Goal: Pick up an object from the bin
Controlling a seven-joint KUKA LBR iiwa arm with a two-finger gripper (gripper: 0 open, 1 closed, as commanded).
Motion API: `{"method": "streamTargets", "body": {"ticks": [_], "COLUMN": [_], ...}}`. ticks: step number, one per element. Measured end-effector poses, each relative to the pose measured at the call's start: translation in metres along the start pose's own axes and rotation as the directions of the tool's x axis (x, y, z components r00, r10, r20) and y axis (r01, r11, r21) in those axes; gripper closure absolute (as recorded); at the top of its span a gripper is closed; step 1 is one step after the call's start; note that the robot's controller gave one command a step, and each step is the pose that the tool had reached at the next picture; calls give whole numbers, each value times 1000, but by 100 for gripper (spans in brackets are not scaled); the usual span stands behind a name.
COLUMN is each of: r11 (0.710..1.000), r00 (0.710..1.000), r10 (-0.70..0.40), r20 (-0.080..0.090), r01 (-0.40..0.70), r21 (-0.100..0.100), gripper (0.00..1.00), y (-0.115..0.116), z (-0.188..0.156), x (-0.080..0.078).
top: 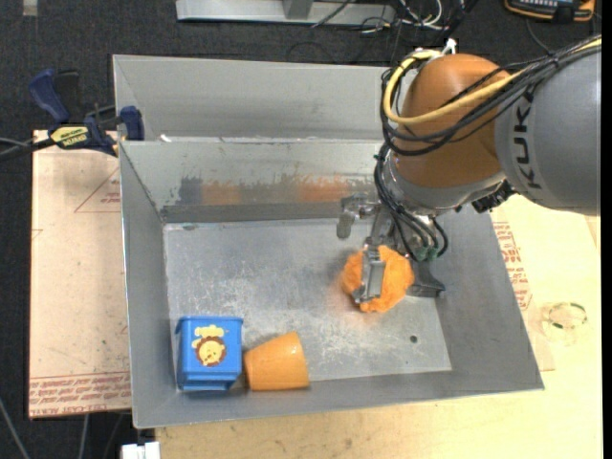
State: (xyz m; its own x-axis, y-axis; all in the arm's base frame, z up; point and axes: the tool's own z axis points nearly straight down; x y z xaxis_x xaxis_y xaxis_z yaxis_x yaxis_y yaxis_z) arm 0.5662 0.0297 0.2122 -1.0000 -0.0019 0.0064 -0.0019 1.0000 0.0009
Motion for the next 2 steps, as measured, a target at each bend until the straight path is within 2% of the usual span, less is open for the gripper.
{"method": "streamTargets", "body": {"ticks": [1, 2], "r11": [1000, 997], "r00": [1000, 997], "r10": [1, -72], "r20": [7, 12], "r01": [-1, 72], "r21": [0, 0], "gripper": [0, 0], "y": [0, -13], "z": [-4, 24], "x": [-1, 7]}}
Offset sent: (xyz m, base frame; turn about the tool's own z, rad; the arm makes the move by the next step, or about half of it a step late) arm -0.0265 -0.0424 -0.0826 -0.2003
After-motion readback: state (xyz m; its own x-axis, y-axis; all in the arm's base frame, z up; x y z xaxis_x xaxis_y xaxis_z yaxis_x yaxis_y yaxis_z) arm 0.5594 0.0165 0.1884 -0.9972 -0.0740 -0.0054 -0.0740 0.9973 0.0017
